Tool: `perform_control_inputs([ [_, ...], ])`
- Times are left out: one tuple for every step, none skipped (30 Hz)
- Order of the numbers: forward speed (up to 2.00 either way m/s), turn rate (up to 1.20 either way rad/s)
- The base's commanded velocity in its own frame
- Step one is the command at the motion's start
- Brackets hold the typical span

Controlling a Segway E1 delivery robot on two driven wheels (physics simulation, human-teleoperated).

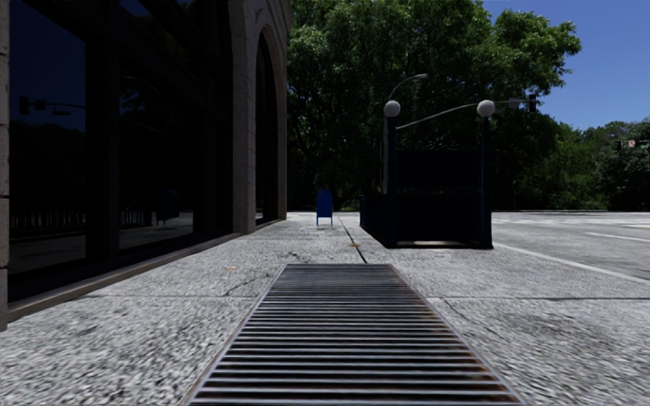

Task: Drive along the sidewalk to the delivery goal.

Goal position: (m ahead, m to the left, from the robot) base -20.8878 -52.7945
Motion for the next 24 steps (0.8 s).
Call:
perform_control_inputs([
  [2.0,0.0],
  [2.0,0.0],
  [2.0,0.0],
  [2.0,0.0],
  [2.0,0.0],
  [2.0,0.0],
  [2.0,0.0],
  [2.0,0.0],
  [2.0,0.0],
  [2.0,0.0],
  [2.0,0.0],
  [2.0,0.0],
  [2.0,0.0],
  [2.0,0.0],
  [2.0,0.0],
  [2.0,0.0],
  [2.0,0.0],
  [2.0,0.0],
  [2.0,0.0],
  [2.0,0.0],
  [2.0,0.0],
  [2.0,0.0],
  [2.0,0.0],
  [2.0,0.0],
])
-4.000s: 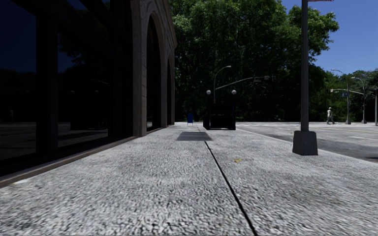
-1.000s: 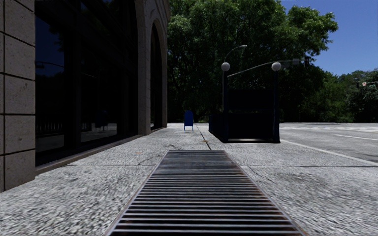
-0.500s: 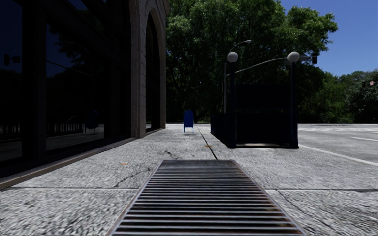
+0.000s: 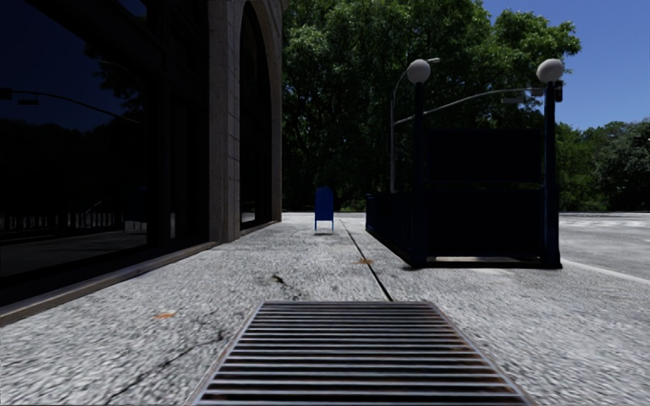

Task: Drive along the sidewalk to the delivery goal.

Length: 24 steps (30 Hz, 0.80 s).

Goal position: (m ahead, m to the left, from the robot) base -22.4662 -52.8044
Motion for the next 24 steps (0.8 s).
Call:
perform_control_inputs([
  [2.0,0.0],
  [2.0,0.0],
  [2.0,0.0],
  [2.0,0.0],
  [2.0,0.0],
  [2.0,0.0],
  [2.0,0.0],
  [2.0,0.0],
  [2.0,0.0],
  [2.0,0.0],
  [2.0,0.0],
  [2.0,0.0],
  [2.0,0.0],
  [2.0,0.0],
  [2.0,0.0],
  [2.0,0.0],
  [2.0,0.0],
  [2.0,0.0],
  [2.0,0.0],
  [2.0,0.0],
  [2.0,0.0],
  [2.0,0.0],
  [2.0,0.0],
  [2.0,0.0],
])
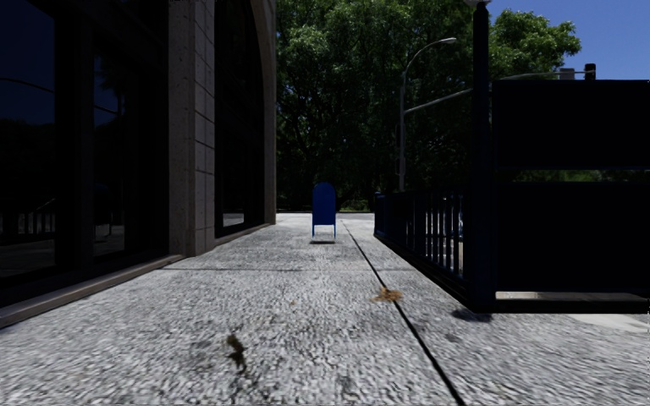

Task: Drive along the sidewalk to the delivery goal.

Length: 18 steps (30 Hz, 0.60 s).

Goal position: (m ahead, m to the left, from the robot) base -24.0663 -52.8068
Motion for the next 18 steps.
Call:
perform_control_inputs([
  [2.0,0.15],
  [2.0,0.39],
  [2.0,0.58],
  [2.0,0.58],
  [2.0,0.71],
  [2.0,0.78],
  [2.0,0.8],
  [2.0,0.8],
  [2.0,0.79],
  [2.0,0.79],
  [2.0,0.74],
  [2.0,0.69],
  [2.0,0.59],
  [2.0,0.54],
  [2.0,0.54],
  [2.0,0.52],
  [2.0,0.52],
  [2.0,0.49],
])
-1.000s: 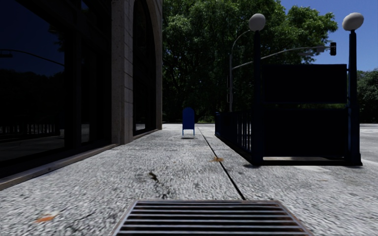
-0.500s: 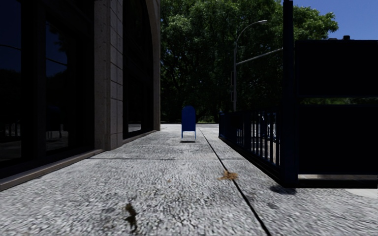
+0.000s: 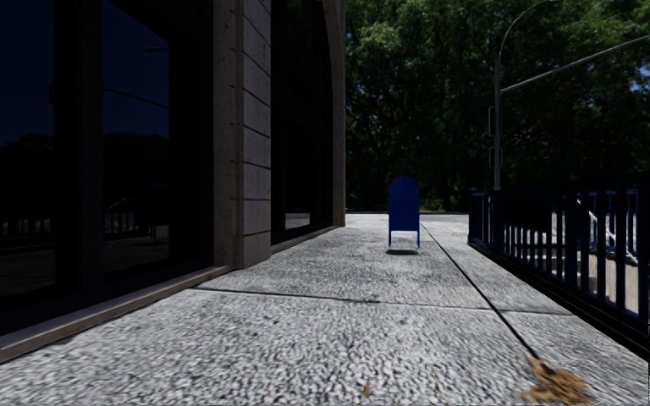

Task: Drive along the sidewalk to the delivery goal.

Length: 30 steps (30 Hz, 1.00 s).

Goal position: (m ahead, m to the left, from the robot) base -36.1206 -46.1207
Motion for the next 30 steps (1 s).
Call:
perform_control_inputs([
  [2.0,0.31],
  [2.0,0.31],
  [2.0,0.08],
  [2.0,0.0],
  [2.0,0.0],
  [2.0,0.0],
  [2.0,0.0],
  [2.0,0.0],
  [2.0,0.0],
  [2.0,0.0],
  [2.0,0.0],
  [2.0,0.0],
  [2.0,0.0],
  [2.0,0.0],
  [2.0,0.0],
  [2.0,0.0],
  [2.0,0.0],
  [2.0,0.0],
  [2.0,0.0],
  [2.0,0.0],
  [2.0,0.0],
  [2.0,0.0],
  [2.0,0.0],
  [2.0,0.0],
  [2.0,0.0],
  [2.0,-0.12],
  [2.0,-0.3],
  [2.0,-0.4],
  [2.0,-0.42],
  [2.0,-0.43],
])
